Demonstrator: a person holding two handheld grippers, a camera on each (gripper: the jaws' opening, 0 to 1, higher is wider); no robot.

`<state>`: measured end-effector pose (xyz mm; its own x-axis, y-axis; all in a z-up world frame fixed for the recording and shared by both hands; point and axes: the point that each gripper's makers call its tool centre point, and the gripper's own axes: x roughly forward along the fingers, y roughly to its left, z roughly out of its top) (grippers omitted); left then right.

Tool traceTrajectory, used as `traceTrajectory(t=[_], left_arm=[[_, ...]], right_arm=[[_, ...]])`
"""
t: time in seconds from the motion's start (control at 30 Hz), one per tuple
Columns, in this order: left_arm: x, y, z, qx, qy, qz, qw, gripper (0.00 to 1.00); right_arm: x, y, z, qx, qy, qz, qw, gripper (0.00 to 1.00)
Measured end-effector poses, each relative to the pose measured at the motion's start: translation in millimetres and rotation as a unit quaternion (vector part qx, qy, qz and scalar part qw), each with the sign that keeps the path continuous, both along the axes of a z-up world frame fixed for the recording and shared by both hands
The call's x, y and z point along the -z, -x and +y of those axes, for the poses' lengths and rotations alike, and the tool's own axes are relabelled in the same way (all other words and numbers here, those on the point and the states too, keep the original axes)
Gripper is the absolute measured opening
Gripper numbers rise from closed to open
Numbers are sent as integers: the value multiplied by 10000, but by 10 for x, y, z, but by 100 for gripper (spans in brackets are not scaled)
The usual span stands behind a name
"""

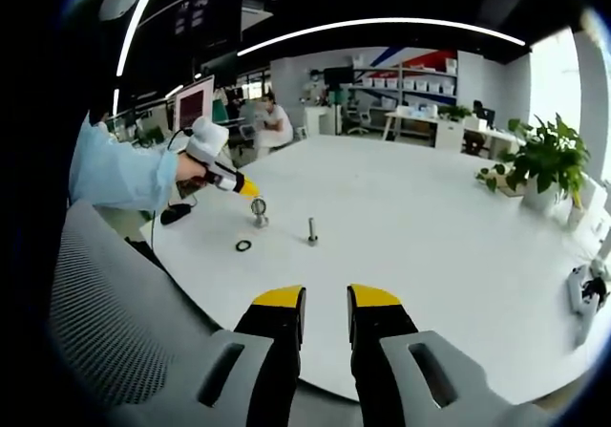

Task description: Place the washer onto the threaded stud by aligning its center hole with the stud, sliding it down to the base, and recovering from edge contact or off-axis alignment until the washer reaches the visible bottom stop.

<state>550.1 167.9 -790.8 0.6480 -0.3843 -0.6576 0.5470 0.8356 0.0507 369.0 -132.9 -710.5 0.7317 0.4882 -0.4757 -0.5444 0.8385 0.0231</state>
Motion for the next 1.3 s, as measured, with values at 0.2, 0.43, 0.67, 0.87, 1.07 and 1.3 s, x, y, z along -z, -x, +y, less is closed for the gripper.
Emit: traceTrajectory(t=[0.2, 0.43, 0.67, 0.87, 1.07, 1.3], left_arm=[[61, 30, 5, -56, 37, 115, 9999, 0], [-125, 119, -79, 229, -265, -365, 9987, 0], [195, 929, -977, 1992, -240, 137, 9796, 1], [582, 1237, -1271, 2522, -419, 500, 9655, 3], [681, 1172, -1244, 2556, -585, 524, 9636, 3], [790, 1207, -1278, 2570, -594, 679, 9622, 2]], right_arm=[[5, 4, 1, -9, 5, 9, 10000, 20], [19, 6, -7, 1, 36, 42, 10000, 20], [11, 2, 3, -6, 25, 36, 10000, 20], [8, 7, 0, 2, 13, 24, 10000, 20], [-13, 2, 9, 9, -15, -14, 10000, 20], [-23, -4, 9, 23, -29, -24, 10000, 20]])
